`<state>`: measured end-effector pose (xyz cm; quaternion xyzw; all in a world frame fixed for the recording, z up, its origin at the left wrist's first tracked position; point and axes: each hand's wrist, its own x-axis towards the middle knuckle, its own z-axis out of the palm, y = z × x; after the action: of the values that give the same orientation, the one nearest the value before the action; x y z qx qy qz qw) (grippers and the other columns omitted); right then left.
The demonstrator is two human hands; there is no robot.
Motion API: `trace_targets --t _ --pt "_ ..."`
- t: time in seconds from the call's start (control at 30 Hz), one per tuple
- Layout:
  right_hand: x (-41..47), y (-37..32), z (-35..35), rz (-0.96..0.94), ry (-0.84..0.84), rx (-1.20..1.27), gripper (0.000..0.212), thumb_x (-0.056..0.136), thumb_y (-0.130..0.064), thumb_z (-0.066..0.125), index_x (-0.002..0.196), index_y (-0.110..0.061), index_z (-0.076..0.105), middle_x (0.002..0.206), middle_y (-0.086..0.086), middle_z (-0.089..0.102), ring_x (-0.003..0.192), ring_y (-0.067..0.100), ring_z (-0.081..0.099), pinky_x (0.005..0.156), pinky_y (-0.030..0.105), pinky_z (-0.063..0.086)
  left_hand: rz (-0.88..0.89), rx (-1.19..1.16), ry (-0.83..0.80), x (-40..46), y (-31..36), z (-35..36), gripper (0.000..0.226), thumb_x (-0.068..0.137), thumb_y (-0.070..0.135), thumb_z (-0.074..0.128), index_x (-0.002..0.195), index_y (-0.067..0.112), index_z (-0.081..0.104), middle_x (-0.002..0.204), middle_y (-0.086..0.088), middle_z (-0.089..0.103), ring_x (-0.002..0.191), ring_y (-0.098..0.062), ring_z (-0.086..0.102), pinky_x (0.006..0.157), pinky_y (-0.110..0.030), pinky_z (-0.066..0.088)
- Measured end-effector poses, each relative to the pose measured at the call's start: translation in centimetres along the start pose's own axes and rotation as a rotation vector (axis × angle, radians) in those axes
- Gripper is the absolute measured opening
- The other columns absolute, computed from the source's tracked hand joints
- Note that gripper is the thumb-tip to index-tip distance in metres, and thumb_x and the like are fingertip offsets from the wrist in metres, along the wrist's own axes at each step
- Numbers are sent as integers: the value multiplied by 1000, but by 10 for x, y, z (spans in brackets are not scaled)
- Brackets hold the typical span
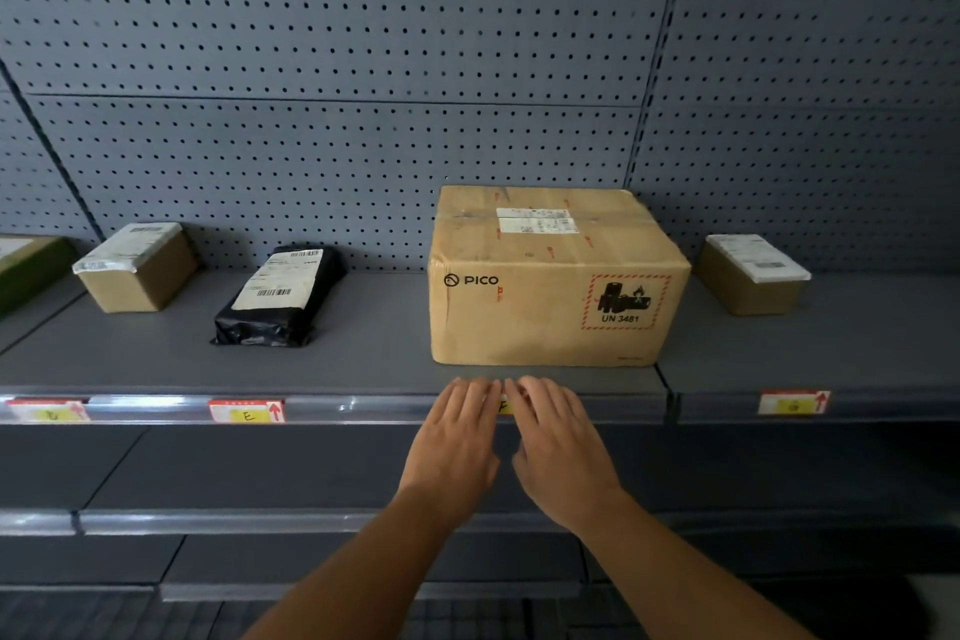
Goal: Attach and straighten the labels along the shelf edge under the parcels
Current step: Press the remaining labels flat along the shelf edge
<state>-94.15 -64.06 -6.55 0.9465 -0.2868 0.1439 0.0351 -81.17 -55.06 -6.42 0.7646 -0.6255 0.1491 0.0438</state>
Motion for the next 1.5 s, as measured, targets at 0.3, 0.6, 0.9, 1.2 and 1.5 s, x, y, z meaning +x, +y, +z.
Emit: trace_targets --t 0.3,0.6,0.9,1.2,1.5 --pt "-11 4 4 -49 10 9 80 74 -12 67 148 -8 38 148 9 45 139 28 42 119 42 33 30 2 25 -7 2 9 75 83 25 57 150 3 30 146 -16 40 137 -33 35 119 -49 23" --pt "-8 0 1 -61 74 32 66 76 -11 65 139 -8 46 136 8 51 129 27 48 116 40 37 38 -36 40 -9 3 9 75 81 26 60 148 4 34 144 -14 43 134 -30 40 119 -45 26" --pt "3 -8 -2 -30 87 79 53 80 -15 63 131 -11 51 127 5 54 119 25 51 110 39 42 18 -88 -1 -9 -3 10 72 90 27 53 153 8 24 150 -10 36 140 -25 33 119 -41 26" --pt "7 -6 -4 -38 67 84 51 84 -18 62 133 -14 48 126 2 55 119 22 50 110 39 41 22 -123 10 -10 -6 10 70 92 28 51 153 10 23 152 -8 34 141 -24 31 121 -40 23" --pt "5 -4 -2 -30 74 112 41 80 -16 62 120 -17 52 116 1 54 110 21 51 104 38 43 51 -144 36 -4 -7 9 63 88 27 53 147 14 33 141 -4 43 131 -21 40 117 -39 30"
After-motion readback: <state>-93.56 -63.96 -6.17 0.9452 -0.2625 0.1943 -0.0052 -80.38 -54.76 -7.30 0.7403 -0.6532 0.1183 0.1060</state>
